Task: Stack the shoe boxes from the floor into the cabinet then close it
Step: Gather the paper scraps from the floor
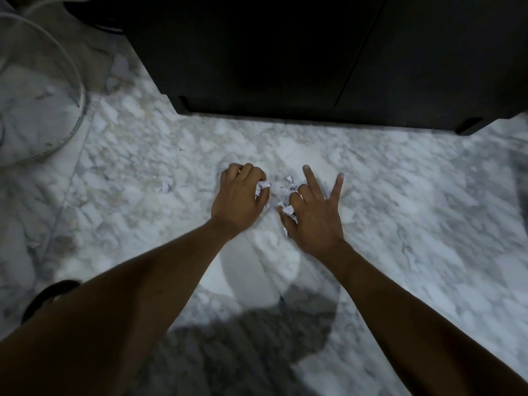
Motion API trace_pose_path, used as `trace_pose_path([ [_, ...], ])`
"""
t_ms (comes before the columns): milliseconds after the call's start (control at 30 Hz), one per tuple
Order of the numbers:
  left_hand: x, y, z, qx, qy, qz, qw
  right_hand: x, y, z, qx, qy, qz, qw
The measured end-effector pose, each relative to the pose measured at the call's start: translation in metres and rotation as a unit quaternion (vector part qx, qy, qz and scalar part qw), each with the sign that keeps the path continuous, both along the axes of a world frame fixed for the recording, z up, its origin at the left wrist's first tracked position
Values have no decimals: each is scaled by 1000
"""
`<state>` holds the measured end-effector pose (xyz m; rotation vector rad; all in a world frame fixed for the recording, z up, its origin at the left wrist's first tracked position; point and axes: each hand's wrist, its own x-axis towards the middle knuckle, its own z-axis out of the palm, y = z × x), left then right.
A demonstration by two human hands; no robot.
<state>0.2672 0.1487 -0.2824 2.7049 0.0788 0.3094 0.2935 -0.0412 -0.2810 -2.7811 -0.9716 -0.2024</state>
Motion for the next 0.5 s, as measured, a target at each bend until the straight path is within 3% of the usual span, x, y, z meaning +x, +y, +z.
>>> trace_pose_path([
  [167,-9,-3,-1,0,14,-11,1000,12,5,-5,102,53,8,993],
  [500,-8,-3,6,-15,-23,-39,999,11,8,10,60,104,-3,993],
])
